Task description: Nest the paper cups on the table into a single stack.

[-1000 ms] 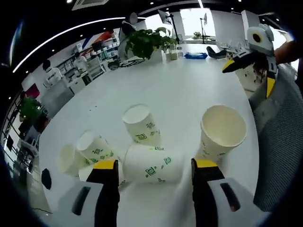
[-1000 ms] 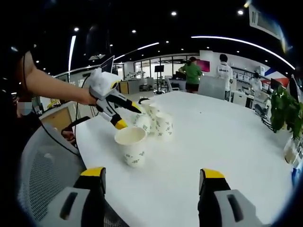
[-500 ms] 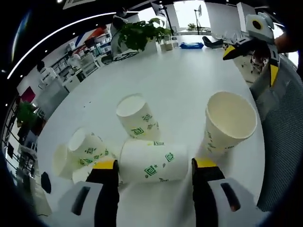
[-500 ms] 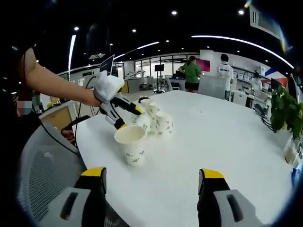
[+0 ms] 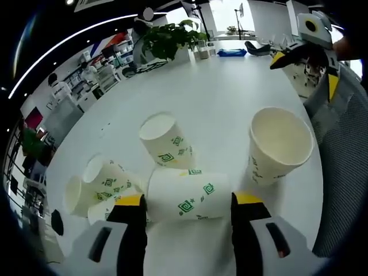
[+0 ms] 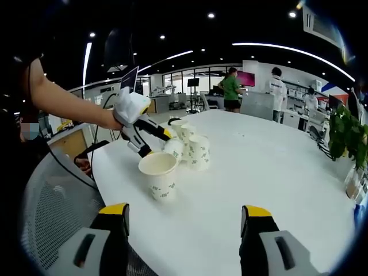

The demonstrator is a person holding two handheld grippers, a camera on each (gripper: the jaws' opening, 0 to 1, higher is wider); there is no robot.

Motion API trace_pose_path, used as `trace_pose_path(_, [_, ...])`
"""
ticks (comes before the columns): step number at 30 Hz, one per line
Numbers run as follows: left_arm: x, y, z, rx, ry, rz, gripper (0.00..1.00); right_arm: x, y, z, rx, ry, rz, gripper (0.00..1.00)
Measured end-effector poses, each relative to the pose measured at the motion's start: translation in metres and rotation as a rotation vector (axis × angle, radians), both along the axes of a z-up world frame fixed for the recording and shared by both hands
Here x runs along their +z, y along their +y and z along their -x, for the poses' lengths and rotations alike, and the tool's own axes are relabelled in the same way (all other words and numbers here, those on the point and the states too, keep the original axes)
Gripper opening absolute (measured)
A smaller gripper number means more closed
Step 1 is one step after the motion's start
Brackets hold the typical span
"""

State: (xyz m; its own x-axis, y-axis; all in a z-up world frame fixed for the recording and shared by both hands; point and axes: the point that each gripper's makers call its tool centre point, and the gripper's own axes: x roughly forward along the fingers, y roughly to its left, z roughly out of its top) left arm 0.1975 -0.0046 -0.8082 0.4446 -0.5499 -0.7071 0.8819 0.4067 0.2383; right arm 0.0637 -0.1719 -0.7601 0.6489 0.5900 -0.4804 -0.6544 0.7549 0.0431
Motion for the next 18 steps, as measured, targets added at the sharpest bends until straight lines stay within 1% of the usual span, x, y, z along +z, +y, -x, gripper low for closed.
trace_pose_path(9, [0.012,0.007,0.012,0.002,-0.027,0.002,0.57,0.001,0.001,0.000,-0.001,-0.001,-0.005,0.79])
trace_pose_path(11, [0.017,0.008,0.015,0.007,-0.027,0.012,0.57,0.002,0.000,0.000,-0.004,-0.002,-0.010,0.79])
trace_pose_path(15, [0.026,0.010,0.022,0.018,-0.010,0.039,0.57,0.005,0.001,0.000,-0.010,0.000,-0.024,0.79])
trace_pose_path(18, [0.027,0.011,0.024,0.017,0.001,0.045,0.57,0.008,0.001,0.000,-0.019,0.004,-0.042,0.79])
